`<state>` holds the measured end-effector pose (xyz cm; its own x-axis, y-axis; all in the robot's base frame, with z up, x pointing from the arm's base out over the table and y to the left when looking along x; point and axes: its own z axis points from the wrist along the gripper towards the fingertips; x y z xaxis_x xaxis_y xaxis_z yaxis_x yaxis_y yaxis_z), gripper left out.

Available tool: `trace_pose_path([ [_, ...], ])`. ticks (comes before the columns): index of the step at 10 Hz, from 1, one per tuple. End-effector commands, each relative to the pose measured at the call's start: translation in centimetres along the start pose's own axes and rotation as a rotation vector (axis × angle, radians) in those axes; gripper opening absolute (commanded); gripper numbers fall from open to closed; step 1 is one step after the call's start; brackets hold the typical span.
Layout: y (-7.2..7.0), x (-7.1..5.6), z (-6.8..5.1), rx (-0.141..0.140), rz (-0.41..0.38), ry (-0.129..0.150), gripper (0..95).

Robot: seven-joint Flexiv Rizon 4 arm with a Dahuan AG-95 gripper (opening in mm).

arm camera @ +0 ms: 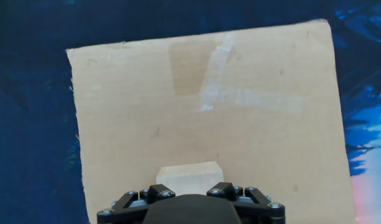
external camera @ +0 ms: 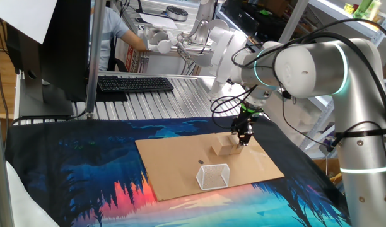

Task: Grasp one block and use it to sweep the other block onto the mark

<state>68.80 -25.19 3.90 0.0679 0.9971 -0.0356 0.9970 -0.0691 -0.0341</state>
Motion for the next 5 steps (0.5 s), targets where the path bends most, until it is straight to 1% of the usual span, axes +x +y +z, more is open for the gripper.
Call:
trace_pose_path([
  [1, -0.1, 0.9, -0.4, 0.005, 0.016, -0.001, 0.0],
  [2, -0.4, 1.5, -0.4, 0.008, 0.021, -0.004, 0.0],
  [5, -1.5, 2.9, 0.3, -0.003, 0.023, -0.008, 0.0],
])
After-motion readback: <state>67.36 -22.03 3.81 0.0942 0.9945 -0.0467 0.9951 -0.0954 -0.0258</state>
